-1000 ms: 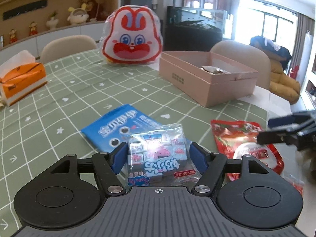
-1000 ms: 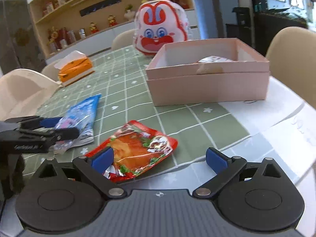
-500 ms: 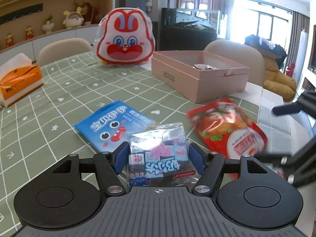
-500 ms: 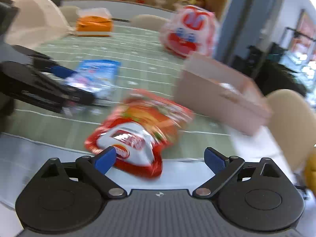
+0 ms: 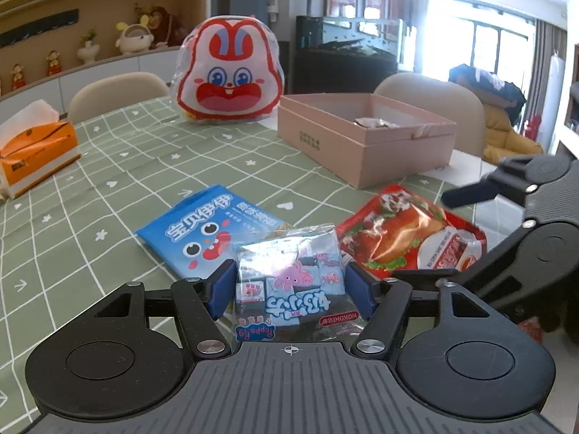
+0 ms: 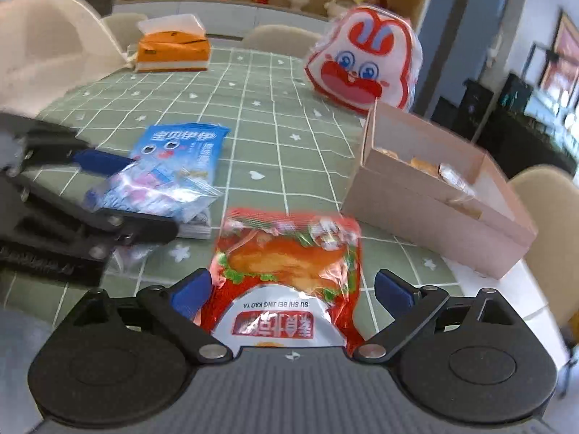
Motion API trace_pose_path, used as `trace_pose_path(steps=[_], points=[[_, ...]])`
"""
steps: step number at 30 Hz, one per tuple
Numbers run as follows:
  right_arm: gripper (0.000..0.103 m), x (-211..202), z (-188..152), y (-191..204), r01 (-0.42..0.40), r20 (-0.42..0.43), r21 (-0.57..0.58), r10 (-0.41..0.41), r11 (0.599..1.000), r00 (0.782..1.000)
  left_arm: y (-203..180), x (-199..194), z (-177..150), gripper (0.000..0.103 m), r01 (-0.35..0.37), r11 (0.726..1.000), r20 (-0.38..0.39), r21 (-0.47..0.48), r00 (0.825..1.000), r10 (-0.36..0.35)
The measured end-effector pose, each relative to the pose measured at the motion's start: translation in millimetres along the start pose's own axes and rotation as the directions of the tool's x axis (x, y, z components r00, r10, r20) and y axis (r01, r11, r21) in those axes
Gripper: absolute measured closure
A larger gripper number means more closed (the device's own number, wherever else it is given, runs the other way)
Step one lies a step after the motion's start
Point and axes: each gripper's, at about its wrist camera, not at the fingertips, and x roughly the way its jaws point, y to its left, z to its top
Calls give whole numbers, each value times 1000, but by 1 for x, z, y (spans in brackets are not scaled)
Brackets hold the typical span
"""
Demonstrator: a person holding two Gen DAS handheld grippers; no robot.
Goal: Organize snacks
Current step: 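Carry both packets to the pink box and open both tools inside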
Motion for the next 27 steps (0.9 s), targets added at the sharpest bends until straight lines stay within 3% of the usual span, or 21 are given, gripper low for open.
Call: trace_pose_path(steps=[3,6,8,14,17,21,27], points=[[7,5,0,-14,-68,-37,88,71,994,997,5,0,0,31,17,1000,2,-25,1000,-17],[28,0,-6,-23,-140,-34,138,146,981,989,-1,0,0,31,-8,1000,-3,8,1000,8],[49,-10,-7,-20,-116,-12,91,118,989,993,-6,1,0,31,-27,999,-7,38,1000,27],[67,-39,-19,-36,-168,40,133,165,977,986,-13,0,1,34,-51,995,-13,88,999,52],[79,-59,-18,-54,-191,74,172,181,966,981,-17,-8,5,36,-41,998,-30,48,999,43],[81,-93,-4,-84,-184,144,177,160,967,977,-35,-24,31,36,38,999,-30,17,999,-38],[82,-129,13,-133,-149,231,207,100,967,968,-58,-44,102,36,145,989,123,-23,982,-141]])
